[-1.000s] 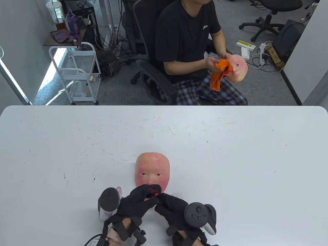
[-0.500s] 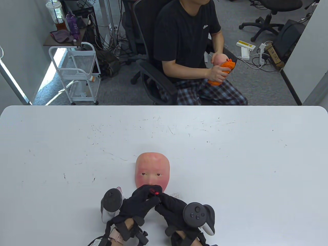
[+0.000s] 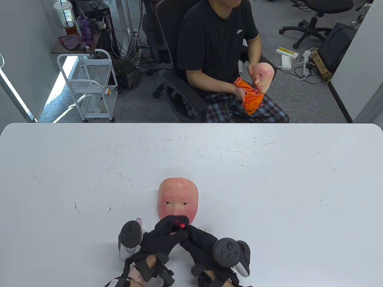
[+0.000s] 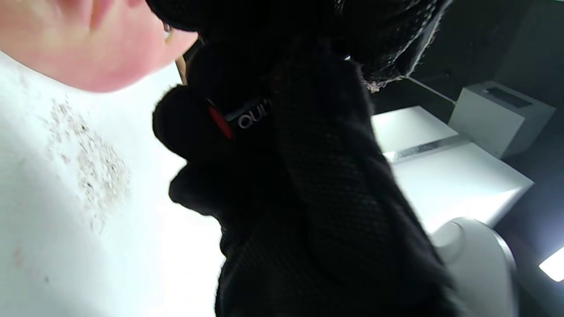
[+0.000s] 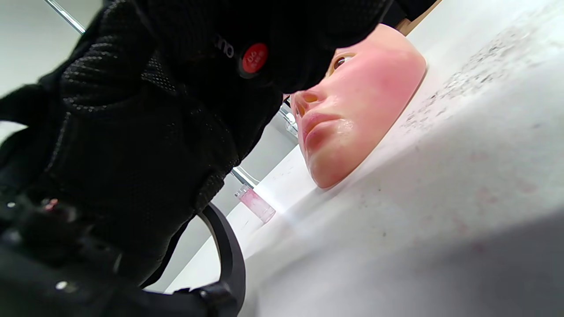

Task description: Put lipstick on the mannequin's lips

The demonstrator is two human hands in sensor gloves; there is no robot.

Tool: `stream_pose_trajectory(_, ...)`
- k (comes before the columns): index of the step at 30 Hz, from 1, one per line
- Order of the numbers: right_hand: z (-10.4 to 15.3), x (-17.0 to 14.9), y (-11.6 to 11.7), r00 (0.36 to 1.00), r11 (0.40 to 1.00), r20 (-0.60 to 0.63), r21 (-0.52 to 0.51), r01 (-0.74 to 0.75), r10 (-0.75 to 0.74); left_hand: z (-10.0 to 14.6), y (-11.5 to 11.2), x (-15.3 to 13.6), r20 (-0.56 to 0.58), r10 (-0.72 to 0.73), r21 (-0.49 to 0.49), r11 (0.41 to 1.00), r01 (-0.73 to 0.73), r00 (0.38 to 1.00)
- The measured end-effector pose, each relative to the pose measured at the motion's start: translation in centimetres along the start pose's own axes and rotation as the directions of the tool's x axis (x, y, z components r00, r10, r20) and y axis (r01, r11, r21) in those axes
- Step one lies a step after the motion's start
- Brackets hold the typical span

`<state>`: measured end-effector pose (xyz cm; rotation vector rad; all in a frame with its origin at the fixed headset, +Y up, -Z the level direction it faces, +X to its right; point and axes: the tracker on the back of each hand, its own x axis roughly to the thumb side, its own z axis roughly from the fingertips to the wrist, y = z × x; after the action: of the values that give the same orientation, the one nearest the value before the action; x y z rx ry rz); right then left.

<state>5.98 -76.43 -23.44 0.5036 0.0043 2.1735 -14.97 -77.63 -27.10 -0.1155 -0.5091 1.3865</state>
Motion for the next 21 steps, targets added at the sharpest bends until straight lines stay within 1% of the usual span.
stream_pose_trajectory(2, 0.0, 0.0, 0.1, 1.0, 1.0, -0.006, -0.007, -0.02, 0.02, -0.1, 0.1, 0.0, -0.003, 0.009, -0.014, 1.0, -0.009, 1.0)
stream_pose_trajectory(5, 0.1, 0.1, 0.1, 0.999, 0.999, -0.012, -0.009, -0.038, 0.038, -0.3, 0.2, 0.3, 0.026, -0.043, -0.035, 0.998, 0.044, 0.999)
stream_pose_trajectory(6, 0.1, 0.0, 0.1, 1.0, 1.0, -0.007, 0.003, -0.028, 0.028, -0.4, 0.3, 0.3, 0.04, -0.039, -0.056, 0.998, 0.041, 0.998)
stream_pose_trajectory(8, 0.0, -0.1, 0.1, 1.0, 1.0, 0.01, 0.023, 0.002, -0.002, -0.6, 0.7, 0.3, 0.05, 0.02, -0.123, 0.992, -0.014, 0.999)
stream_pose_trajectory(9, 0.0, 0.0, 0.2, 1.0, 1.0, 0.005, 0.024, 0.015, -0.016, -0.6, 0.8, 0.2, 0.037, 0.028, -0.145, 0.989, -0.022, 0.999)
stream_pose_trajectory(11, 0.0, -0.2, 0.2, 1.0, 1.0, -0.007, 0.013, 0.026, -0.025, -0.4, 0.5, -0.1, 0.025, 0.008, -0.097, 0.995, -0.006, 1.0)
stream_pose_trajectory(12, 0.0, -0.3, 0.2, 0.999, 0.999, -0.011, 0.01, 0.035, -0.035, -0.3, 0.2, -0.3, 0.016, 0.004, -0.041, 0.999, -0.003, 1.0)
stream_pose_trajectory(13, 0.0, -0.4, 0.1, 0.999, 0.999, -0.013, 0.01, 0.038, -0.038, -0.2, 0.0, -0.5, -0.004, 0.01, -0.016, 1.0, -0.01, 1.0)
stream_pose_trajectory(16, 0.0, -0.2, 0.2, 1.0, 1.0, -0.017, -0.003, 0.009, -0.009, -0.1, 0.0, -0.5, -0.016, 0.022, -0.009, 1.0, -0.022, 1.0)
stream_pose_trajectory(19, 0.0, 0.0, 0.4, 1.0, 1.0, -0.017, 0.006, -0.007, 0.008, -0.1, 0.2, -0.6, 0.0, -0.007, -0.016, 1.0, 0.007, 1.0)
stream_pose_trajectory(21, 0.0, 0.0, 0.4, 1.0, 1.0, -0.016, 0.01, -0.002, 0.002, -0.1, 0.1, -0.7, 0.007, 0.02, -0.032, 0.999, -0.02, 1.0)
